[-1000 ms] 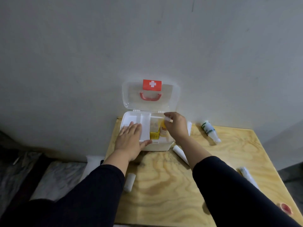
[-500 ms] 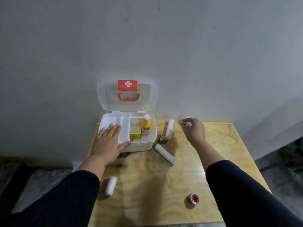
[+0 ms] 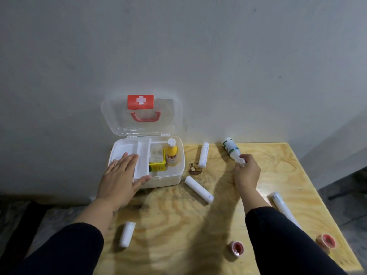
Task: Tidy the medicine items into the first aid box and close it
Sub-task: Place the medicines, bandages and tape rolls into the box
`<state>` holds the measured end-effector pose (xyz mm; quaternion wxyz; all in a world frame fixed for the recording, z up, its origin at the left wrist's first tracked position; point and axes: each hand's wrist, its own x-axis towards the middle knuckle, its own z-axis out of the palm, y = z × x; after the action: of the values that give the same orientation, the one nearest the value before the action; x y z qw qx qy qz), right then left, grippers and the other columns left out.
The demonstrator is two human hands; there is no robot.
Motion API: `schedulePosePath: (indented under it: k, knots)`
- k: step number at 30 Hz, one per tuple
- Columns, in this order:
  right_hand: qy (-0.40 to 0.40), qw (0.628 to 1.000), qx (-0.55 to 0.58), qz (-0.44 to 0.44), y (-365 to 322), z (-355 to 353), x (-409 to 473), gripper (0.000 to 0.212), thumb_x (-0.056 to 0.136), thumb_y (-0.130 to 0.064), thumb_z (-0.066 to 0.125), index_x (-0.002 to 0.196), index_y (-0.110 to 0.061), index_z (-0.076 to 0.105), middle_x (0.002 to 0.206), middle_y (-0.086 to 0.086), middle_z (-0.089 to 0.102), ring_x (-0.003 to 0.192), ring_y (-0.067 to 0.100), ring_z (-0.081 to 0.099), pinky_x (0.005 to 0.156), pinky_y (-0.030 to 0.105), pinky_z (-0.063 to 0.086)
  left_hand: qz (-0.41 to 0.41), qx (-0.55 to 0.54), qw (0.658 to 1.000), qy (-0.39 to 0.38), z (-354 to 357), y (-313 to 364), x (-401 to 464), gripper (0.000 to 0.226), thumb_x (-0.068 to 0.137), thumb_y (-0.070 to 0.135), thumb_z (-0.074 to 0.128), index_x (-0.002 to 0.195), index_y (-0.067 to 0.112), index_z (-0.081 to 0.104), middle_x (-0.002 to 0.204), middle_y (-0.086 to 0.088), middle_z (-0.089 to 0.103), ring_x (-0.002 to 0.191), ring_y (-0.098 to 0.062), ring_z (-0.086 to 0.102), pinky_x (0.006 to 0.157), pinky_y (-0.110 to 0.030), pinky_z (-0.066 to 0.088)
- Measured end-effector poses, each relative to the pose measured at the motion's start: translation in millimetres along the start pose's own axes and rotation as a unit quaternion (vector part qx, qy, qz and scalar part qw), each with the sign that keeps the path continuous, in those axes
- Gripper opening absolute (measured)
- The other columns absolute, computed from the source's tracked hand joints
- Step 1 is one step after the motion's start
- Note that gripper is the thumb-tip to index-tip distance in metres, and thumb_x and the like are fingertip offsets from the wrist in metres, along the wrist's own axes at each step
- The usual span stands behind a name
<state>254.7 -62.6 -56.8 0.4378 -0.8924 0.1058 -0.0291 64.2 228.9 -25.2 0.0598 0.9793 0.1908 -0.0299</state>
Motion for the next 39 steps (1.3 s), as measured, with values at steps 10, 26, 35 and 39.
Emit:
schedulePosePath:
  k: [10,26,35,39]
  knots:
    - [0.034,0.986,-0.001,-0.165,-65.0,-34.1,-4.6,0.022,0.093,-0.018,0.055,0.111,-0.013,0.067,0.104,0.013,0.071,0.096,0.029,0.065,0.081,0.037,0.053,-0.001,0.001,1.000,-0.016,-6.3,5.5,-1.4,0.105,0.075,0.084,-0.002,0.156,0.017,0.011,0.164,0.003,0.010,0.152,-0.013,0.001,0.124,-0.033,0.001]
    - [-0.097,0.962,0.099,-0.236,-164.6,-6.8,-99.4,0.021,0.087,-0.022,0.067,0.106,-0.015,0.071,0.091,-0.001,0.069,0.081,0.008,0.061,0.073,0.019,0.048,0.001,-0.016,0.999,-0.036,-12.5,5.1,-3.2,0.086,0.091,0.069,0.021,0.155,0.014,0.009,0.164,-0.001,0.012,0.152,-0.018,0.002,0.124,-0.038,0.003]
    - [-0.166,0.959,0.041,-0.225,-133.6,40.7,-112.6,0.017,0.085,-0.017,0.068,0.101,-0.015,0.071,0.099,0.003,0.073,0.091,0.014,0.065,0.084,0.029,0.055,0.010,-0.025,0.999,-0.030,-11.9,4.4,-4.9,0.088,0.088,0.071,0.016,0.156,0.015,0.008,0.165,0.000,0.007,0.152,-0.017,-0.001,0.124,-0.037,-0.001]
    - [-0.184,0.957,0.015,-0.222,-119.4,52.9,-114.7,0.014,0.085,-0.012,0.065,0.098,-0.013,0.069,0.094,0.003,0.070,0.089,0.019,0.065,0.083,0.033,0.056,0.006,-0.022,0.999,-0.033,-8.6,2.5,-3.8,0.086,0.089,0.070,0.017,0.156,0.017,0.006,0.165,0.001,0.005,0.152,-0.016,-0.003,0.125,-0.038,0.000]
